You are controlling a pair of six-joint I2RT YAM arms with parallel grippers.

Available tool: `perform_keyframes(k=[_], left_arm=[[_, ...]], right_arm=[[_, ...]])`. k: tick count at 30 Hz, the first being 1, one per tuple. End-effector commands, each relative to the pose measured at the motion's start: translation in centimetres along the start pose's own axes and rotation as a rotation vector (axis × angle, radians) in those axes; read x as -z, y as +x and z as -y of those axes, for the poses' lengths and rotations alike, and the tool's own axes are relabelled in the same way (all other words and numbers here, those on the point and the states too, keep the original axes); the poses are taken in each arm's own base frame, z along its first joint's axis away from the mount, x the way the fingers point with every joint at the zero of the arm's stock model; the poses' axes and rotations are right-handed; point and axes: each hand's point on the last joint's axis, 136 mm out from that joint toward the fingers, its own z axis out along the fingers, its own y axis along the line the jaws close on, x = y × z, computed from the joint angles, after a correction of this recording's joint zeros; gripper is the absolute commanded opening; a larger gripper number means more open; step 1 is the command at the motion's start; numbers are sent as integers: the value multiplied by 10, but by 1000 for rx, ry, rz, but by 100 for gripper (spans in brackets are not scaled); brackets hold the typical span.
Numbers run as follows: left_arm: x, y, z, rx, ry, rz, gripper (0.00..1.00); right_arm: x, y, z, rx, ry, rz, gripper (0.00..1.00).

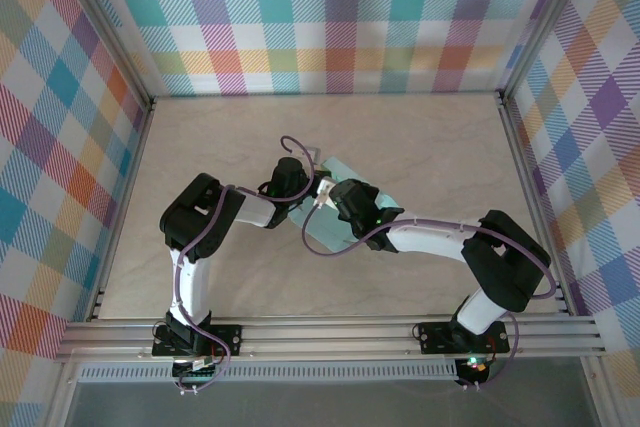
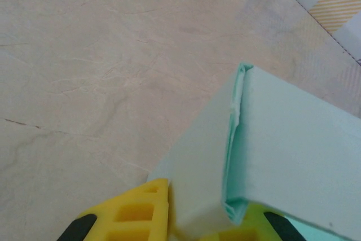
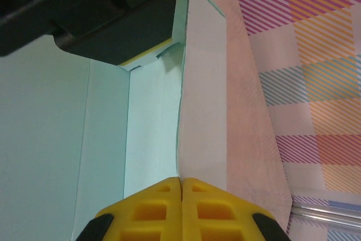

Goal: Fold the paper box

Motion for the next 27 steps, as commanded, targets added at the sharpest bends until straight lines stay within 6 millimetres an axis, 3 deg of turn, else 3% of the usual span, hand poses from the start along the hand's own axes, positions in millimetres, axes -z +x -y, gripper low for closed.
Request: perform_keyframes(k=[1, 6, 11, 19, 23, 27], left_arm=[[-4, -11, 29, 101, 75, 16, 0], [-3, -13, 30, 98, 73, 5, 0], [-4, -7, 30, 82, 85, -32, 0], [-7, -14, 36, 136, 129, -46, 0], [-10, -17, 37, 149, 136, -56, 0], [-9, -22, 39, 148, 160, -55, 0]], right_arm=[[-1, 6, -48, 22, -196, 4, 0], [-1, 6, -45, -31, -190, 0, 2], [7, 1, -25, -131, -189, 22, 28], [32, -11, 9, -305, -217, 102, 64], [51, -25, 27, -412, -248, 168, 73], [73, -33, 62, -586, -267, 246, 78]])
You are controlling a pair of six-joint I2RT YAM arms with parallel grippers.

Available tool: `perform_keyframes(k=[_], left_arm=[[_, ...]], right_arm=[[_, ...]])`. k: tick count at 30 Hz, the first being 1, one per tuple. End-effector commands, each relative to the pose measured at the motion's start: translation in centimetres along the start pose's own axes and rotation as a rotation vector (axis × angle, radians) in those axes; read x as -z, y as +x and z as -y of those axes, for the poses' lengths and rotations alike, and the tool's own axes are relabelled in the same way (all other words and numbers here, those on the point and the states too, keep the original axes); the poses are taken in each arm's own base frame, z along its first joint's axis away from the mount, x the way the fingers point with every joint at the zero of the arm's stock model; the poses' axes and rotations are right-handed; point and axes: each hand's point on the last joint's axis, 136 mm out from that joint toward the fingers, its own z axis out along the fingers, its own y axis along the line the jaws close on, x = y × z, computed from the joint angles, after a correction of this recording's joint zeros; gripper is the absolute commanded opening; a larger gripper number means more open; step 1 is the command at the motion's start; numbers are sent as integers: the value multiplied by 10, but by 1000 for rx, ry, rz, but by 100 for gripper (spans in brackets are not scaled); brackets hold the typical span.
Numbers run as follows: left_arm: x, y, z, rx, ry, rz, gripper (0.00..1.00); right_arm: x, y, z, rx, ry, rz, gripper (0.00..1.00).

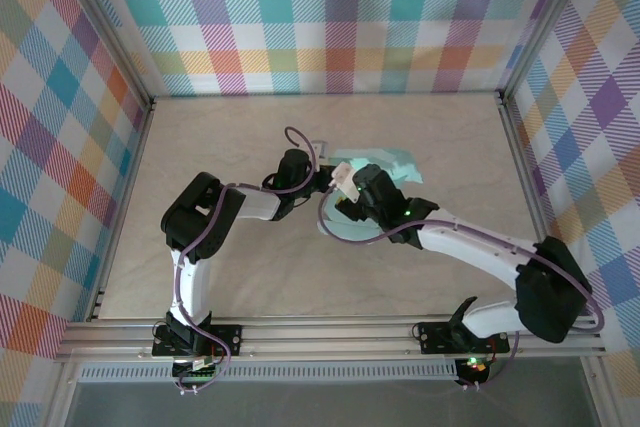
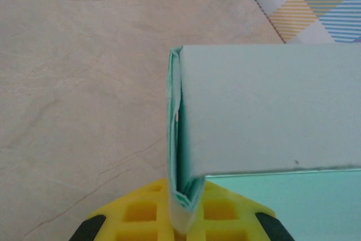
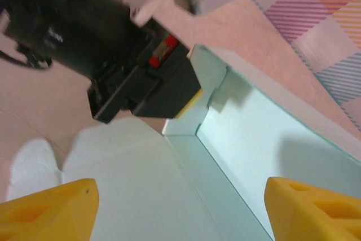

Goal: Fold the paper box

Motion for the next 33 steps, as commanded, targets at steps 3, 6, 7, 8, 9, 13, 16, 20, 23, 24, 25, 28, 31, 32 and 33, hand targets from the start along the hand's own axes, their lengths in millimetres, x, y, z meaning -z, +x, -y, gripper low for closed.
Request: perform_keyframes(k=[3, 6, 7, 8, 9, 13, 16, 20, 23, 24, 25, 28, 31, 32, 33], left_arm=[[2, -13, 11, -21, 72, -9, 0], [7, -16, 13, -76, 91, -34, 0], [9, -17, 12, -104, 85, -49, 0], [11, -19, 13, -136, 75, -66, 0], [13, -19, 11, -163, 52, -91, 0], [27, -14, 7, -323, -35, -255, 0], [47, -12, 2, -455, -101, -379, 0], [80, -5, -7, -607, -179, -606, 0], [96, -8, -18, -719, -256, -706, 0], [100, -9, -21, -754, -283, -737, 0], [106, -10, -26, -791, -323, -774, 0], [119, -17, -36, -865, -410, -874, 0], [127, -18, -42, -902, -432, -960, 0], [128, -17, -43, -912, -434, -984, 0], [128, -15, -45, -911, -432, -1012, 0]], right_arm=[[45, -43, 40, -320, -57, 170, 79], [68, -49, 71, -470, -44, 236, 80], [74, -50, 79, -507, -46, 259, 80], [80, -49, 88, -546, -41, 272, 81], [85, -47, 95, -577, -39, 284, 81], [87, -28, 119, -687, -21, 268, 83], [77, -9, 128, -765, -28, 250, 83], [57, 15, 132, -911, -66, 202, 83], [40, 28, 127, -987, -115, 162, 82], [36, 31, 125, -1002, -127, 150, 82], [31, 34, 123, -1016, -142, 136, 82], [22, 38, 115, -1044, -186, 113, 82], [16, 45, 108, -1056, -204, 93, 82], [14, 47, 107, -1057, -207, 85, 82], [13, 49, 106, -1057, -207, 80, 82]])
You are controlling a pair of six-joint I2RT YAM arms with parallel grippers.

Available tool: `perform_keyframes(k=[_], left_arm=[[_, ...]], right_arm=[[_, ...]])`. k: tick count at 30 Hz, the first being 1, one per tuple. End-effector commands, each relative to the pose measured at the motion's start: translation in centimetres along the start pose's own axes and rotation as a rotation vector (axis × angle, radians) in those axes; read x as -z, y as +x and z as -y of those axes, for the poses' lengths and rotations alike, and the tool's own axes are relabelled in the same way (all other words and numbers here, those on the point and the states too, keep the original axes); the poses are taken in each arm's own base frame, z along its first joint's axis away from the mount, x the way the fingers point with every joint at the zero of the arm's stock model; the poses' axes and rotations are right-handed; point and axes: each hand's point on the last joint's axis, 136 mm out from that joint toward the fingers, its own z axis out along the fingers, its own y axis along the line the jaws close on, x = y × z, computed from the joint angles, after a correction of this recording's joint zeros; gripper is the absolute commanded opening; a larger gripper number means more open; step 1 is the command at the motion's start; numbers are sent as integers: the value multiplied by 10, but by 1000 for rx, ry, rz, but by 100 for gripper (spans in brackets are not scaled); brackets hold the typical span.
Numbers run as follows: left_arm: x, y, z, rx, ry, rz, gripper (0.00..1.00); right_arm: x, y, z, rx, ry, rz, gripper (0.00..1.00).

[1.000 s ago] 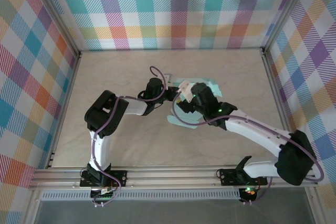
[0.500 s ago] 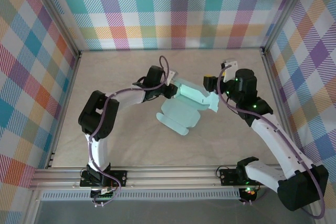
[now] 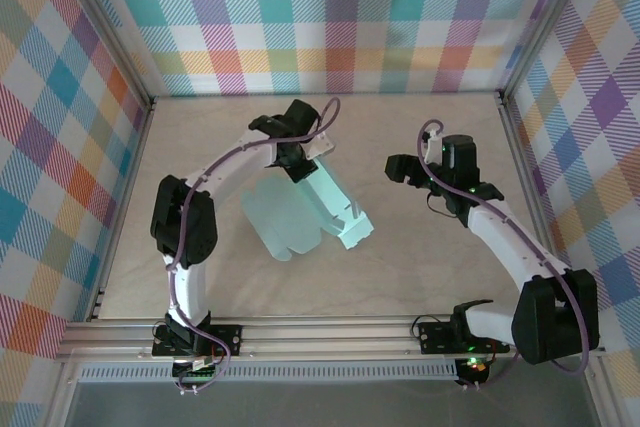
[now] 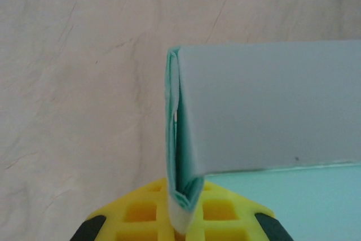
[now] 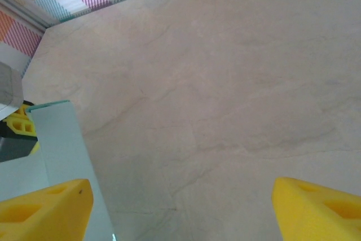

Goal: Fold the paper box

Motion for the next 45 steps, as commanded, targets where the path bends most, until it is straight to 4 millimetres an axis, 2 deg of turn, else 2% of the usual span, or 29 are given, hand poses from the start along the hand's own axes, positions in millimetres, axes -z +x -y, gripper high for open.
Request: perform_keyframes(k=[1, 6, 10, 13, 18, 30, 45], left_arm=[[-5, 35, 5, -112, 29, -214, 0], [-26, 38, 23, -123, 163, -300, 0], [-45, 31, 36, -126, 251, -310, 0], [-62, 30, 33, -142, 212, -350, 0], [-80, 25, 25, -147, 125, -397, 0], [-104, 16, 25, -211, -61, -466, 0], [-136, 12, 28, -256, -167, -520, 0]], right_arm=[[-3, 1, -5, -23, -49, 1, 82], [-5, 10, 0, -34, -40, -14, 82], [-10, 20, 6, -53, -34, -30, 82], [-13, 27, 10, -64, -27, -44, 82], [-18, 34, 16, -70, -16, -54, 82], [-25, 39, 21, -65, -15, -62, 82], [-24, 41, 25, -78, -17, -60, 82]])
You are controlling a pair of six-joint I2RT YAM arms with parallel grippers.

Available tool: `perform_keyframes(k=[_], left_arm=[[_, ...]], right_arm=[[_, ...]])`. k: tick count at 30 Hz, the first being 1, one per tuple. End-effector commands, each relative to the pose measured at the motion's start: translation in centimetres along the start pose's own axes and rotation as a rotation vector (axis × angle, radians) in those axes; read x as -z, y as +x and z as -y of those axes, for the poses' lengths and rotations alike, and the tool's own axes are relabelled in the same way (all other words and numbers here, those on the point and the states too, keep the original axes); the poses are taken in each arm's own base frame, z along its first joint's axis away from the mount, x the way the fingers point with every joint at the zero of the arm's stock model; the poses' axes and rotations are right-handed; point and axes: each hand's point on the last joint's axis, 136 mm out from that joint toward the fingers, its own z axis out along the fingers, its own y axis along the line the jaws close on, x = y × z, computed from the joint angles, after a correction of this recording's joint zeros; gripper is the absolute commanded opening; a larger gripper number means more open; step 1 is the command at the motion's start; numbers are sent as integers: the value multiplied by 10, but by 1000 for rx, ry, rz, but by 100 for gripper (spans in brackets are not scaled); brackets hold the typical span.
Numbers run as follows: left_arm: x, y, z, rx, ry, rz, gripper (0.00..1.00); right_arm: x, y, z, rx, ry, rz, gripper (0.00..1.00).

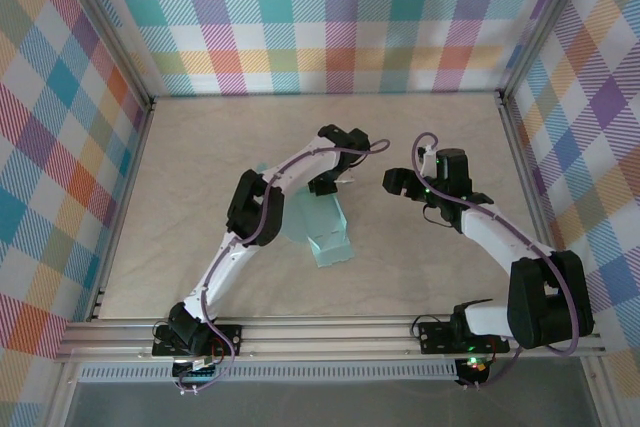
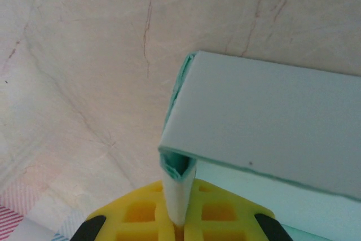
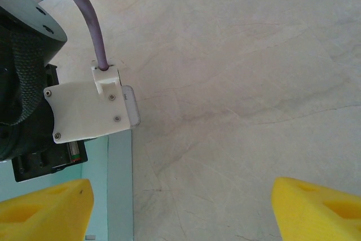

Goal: Fold the paper box

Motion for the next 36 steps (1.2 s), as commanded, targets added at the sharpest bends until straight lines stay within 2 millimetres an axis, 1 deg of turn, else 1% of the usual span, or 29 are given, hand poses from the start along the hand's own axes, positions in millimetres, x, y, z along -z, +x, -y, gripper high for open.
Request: perform_keyframes(k=[1, 4, 8, 12, 19, 23, 32, 33, 34, 36], left_arm=[[-40, -21, 13, 20, -10, -14, 0], [-39, -25, 18, 13, 6, -3, 1], [-34, -25, 19, 6, 19, 9, 5], [-23, -24, 15, -3, 15, 28, 13], [-8, -21, 5, 4, -12, 49, 16], [0, -15, 1, 2, -26, 42, 23], [14, -9, -2, -3, -23, 54, 27], [16, -8, -3, -1, -24, 56, 28], [18, -6, -4, -1, -24, 54, 32], [23, -3, -5, -2, -23, 58, 35]], right_arm=[[1, 0, -1, -7, -22, 6, 82], [2, -1, -2, -7, -26, 9, 82], [2, -2, -2, -7, -28, 11, 82], [3, -4, -2, -9, -26, 16, 82], [2, -3, -1, -15, -28, 14, 82], [1, -3, 0, -14, -26, 15, 82], [1, -2, 0, -15, -27, 17, 82], [1, -2, 1, -17, -27, 16, 82], [1, -1, 1, -17, -27, 15, 82], [1, -2, 1, -18, -27, 19, 82]])
